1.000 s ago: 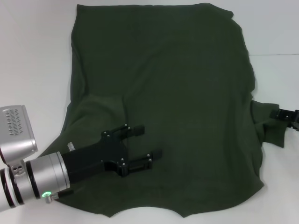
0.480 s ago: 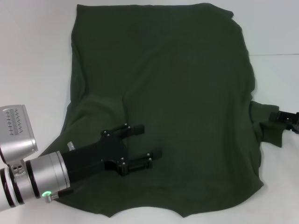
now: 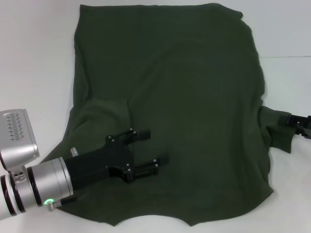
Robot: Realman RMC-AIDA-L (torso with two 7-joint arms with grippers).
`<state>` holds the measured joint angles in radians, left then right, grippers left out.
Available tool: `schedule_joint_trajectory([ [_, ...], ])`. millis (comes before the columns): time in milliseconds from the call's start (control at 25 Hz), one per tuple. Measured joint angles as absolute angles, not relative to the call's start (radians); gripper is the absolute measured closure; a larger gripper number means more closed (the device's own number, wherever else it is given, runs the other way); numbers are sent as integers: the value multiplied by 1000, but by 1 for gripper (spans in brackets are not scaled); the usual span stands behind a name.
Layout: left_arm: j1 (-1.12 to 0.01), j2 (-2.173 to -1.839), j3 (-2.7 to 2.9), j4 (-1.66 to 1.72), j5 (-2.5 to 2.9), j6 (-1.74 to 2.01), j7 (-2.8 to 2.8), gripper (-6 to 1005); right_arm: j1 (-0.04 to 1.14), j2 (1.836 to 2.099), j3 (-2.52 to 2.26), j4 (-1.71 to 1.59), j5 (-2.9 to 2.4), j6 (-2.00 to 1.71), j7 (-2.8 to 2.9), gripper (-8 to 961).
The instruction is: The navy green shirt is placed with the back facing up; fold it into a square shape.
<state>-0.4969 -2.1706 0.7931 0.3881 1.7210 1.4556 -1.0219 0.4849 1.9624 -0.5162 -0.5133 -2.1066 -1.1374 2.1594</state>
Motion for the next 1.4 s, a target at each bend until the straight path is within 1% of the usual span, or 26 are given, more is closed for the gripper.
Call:
schedule_joint_trajectory([
  [160, -497, -2171, 793, 388, 1721, 1456, -1023, 175, 488, 1968, -516, -515, -2106, -1134, 2157, 293],
  [600, -499, -2171, 792, 388, 1719, 1456, -1022, 176, 483, 1969, -515, -515, -2106, -1131, 2153, 314],
  [720, -499, -2171, 791, 388, 1716, 1456, -1022, 176, 486, 1969, -515, -509, -2107, -1121, 2153, 527],
  [880, -499, -2170, 791, 388, 1711, 1456, -1022, 176, 482, 1972, -509, -510, -2107, -1110, 2157, 767],
  [1080, -499, -2169, 791, 388, 1710, 1456, -1022, 176, 475, 1972, -461, -514, -2106, -1113, 2154, 863],
  [1160, -499, -2169, 792, 388, 1710, 1456, -1022, 176, 470, 1966, -438, -515, -2106, -1118, 2154, 902],
  [1400, -499, -2169, 791, 388, 1709, 1456, -1023, 175, 450, 1937, -402, -542, -2106, -1139, 2154, 902],
])
